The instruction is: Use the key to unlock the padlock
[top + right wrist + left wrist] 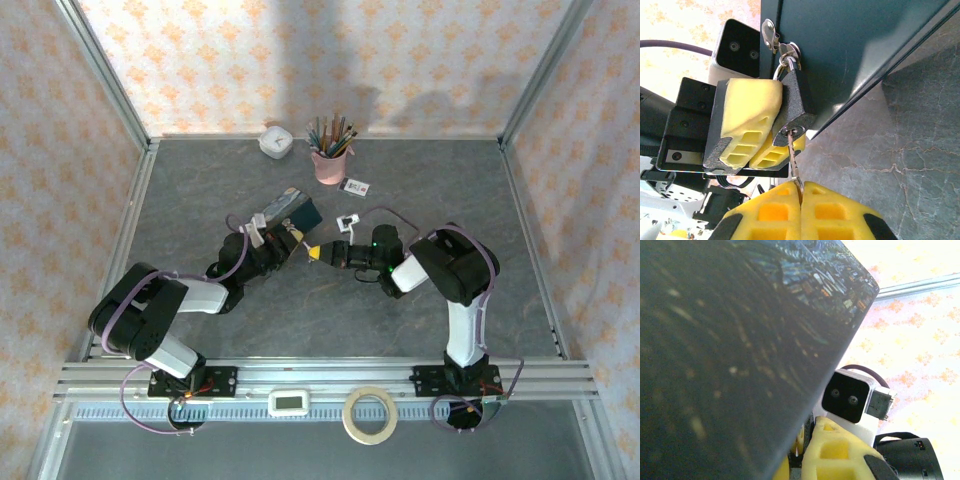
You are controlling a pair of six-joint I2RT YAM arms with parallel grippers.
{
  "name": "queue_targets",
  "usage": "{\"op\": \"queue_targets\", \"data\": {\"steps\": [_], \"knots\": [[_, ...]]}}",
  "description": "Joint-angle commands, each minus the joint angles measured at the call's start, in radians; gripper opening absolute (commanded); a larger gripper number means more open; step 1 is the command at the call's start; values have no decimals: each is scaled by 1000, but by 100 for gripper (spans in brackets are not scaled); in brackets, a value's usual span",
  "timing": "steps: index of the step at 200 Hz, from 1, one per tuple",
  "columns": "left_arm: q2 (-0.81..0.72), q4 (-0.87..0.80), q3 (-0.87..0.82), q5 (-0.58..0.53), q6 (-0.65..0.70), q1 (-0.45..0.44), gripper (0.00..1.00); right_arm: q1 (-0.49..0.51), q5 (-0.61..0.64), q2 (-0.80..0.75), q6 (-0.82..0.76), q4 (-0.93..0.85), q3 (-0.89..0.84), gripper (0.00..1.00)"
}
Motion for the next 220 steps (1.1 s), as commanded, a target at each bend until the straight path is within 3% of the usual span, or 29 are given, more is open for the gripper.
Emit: {"op": "queue_targets", "data": {"steps": [1, 84, 155, 220], "knots": [[7, 91, 4, 86, 25, -4, 0, 1, -28, 10, 6, 83, 25, 0], [-17, 80, -2, 167, 41, -4, 0, -11, 58, 14, 43, -18, 73, 0], [3, 149, -13, 149, 15, -5, 0, -1, 105, 13, 152, 21, 66, 0], [-3, 167, -25, 179, 35, -4, 0, -8, 73, 44, 336, 107, 81, 0]]}}
